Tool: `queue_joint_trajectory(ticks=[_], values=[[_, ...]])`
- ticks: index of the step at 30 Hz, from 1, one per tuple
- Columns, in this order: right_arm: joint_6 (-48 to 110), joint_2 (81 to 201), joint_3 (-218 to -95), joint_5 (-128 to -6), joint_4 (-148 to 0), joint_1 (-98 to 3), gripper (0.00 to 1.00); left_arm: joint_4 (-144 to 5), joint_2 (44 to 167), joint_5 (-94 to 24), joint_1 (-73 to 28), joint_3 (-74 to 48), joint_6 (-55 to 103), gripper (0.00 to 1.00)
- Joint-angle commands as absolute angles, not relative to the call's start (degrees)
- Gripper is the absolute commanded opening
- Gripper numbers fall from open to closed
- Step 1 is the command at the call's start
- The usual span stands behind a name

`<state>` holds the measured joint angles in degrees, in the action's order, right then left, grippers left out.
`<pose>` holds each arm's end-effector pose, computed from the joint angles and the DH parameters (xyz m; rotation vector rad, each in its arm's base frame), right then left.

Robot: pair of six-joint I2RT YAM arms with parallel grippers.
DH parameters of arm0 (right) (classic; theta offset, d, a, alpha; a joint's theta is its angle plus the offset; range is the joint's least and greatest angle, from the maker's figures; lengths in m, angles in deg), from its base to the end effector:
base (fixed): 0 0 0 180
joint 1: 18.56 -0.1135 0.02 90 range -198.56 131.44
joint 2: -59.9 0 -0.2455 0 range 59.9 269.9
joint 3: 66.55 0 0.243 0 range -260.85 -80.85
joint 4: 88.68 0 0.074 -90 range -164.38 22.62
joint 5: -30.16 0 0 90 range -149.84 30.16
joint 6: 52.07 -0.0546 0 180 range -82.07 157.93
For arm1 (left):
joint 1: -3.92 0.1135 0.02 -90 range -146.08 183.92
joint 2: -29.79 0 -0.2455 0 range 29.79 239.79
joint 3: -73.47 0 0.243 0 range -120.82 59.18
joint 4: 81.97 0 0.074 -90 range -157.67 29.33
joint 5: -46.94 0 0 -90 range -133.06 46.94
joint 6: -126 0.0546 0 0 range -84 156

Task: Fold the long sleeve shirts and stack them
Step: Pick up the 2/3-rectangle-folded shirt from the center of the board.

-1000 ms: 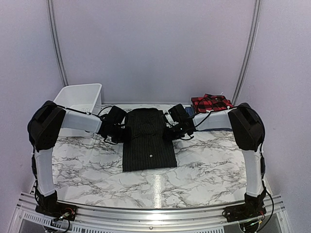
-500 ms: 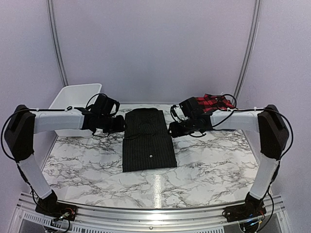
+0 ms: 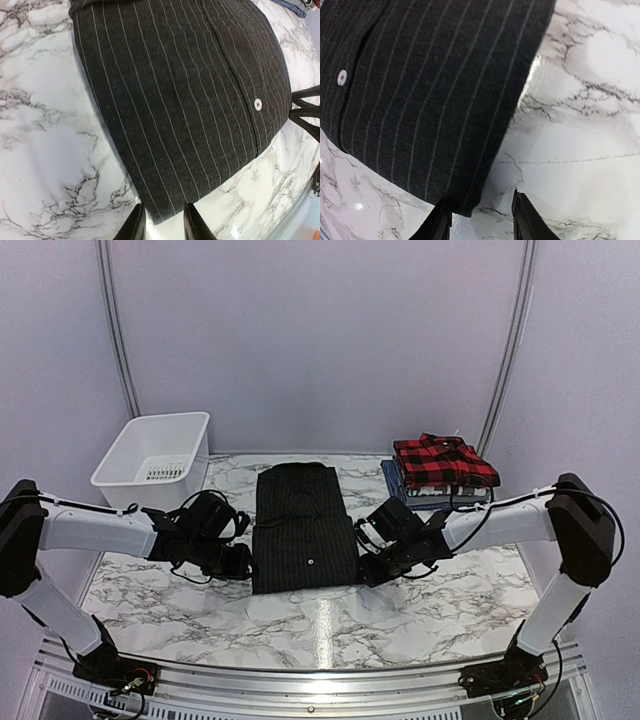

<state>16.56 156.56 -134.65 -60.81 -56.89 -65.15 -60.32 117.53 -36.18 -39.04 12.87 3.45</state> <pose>0.2230 0.2371 0.1294 -0.5934 2.6250 0.4170 0.2232 -0.2167 0.1515 0.2890 2.5369 -0.7090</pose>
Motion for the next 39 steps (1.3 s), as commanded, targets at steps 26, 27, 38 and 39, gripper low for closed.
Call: queue_joint_trajectory(ticks=[26,27,38,39], values=[[19.9,156.7,-126.8,-56.6,-66.0,-69.2,0.32,-62.0,121.7,-40.9,-47.2,17.4,2.8,0.27],[20.1,156.9,-126.7,-56.5,-66.1,-69.2,0.31,-62.0,122.0,-41.3,-47.2,17.0,3.0,0.27],[20.6,156.6,-126.0,-56.4,-66.8,-69.5,0.21,-57.7,122.4,-49.5,-48.7,15.5,4.1,0.28],[20.7,156.5,-126.0,-56.4,-66.9,-69.5,0.19,-57.7,122.3,-49.4,-48.9,15.6,4.5,0.29]])
